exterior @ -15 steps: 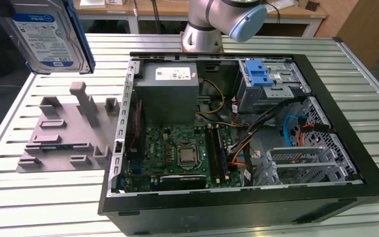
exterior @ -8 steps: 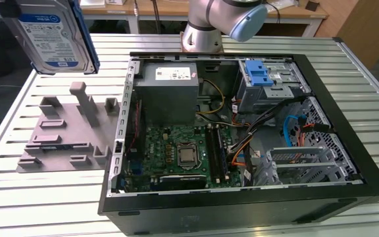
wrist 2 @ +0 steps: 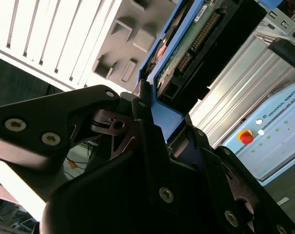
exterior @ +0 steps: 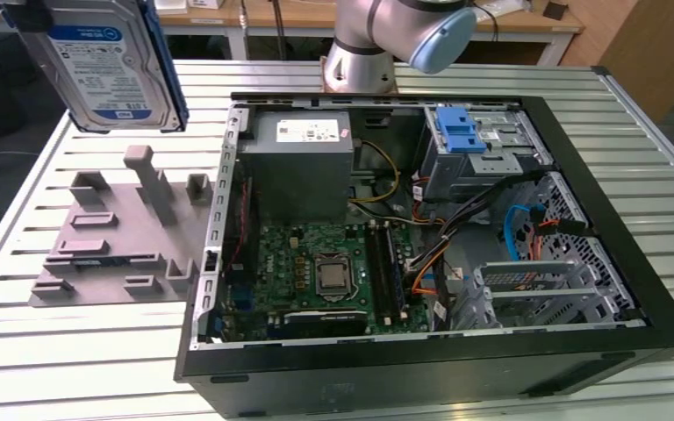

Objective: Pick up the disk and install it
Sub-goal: 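Pick up the disk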

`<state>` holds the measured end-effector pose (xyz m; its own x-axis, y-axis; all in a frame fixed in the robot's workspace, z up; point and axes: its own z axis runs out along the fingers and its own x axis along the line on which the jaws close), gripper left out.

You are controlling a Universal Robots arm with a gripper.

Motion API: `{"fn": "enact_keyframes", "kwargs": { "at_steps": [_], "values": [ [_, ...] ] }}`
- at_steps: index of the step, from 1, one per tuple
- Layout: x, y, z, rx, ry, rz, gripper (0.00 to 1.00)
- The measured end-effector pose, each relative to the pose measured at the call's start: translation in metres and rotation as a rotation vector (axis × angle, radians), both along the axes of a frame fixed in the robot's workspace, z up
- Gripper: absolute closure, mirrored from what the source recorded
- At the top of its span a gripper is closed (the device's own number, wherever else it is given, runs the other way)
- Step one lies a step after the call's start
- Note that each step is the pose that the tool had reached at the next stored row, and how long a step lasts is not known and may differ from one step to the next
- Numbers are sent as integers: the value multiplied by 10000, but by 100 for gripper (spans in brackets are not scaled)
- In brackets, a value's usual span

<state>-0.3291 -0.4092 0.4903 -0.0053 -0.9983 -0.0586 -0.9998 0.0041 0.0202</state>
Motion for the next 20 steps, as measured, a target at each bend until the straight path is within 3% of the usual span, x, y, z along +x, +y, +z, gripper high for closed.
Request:
{"fn": "enact_keyframes", "kwargs": {
  "at_steps": [20],
  "values": [
    [285, -26, -2, 0, 0, -1, 64]
  ]
}}
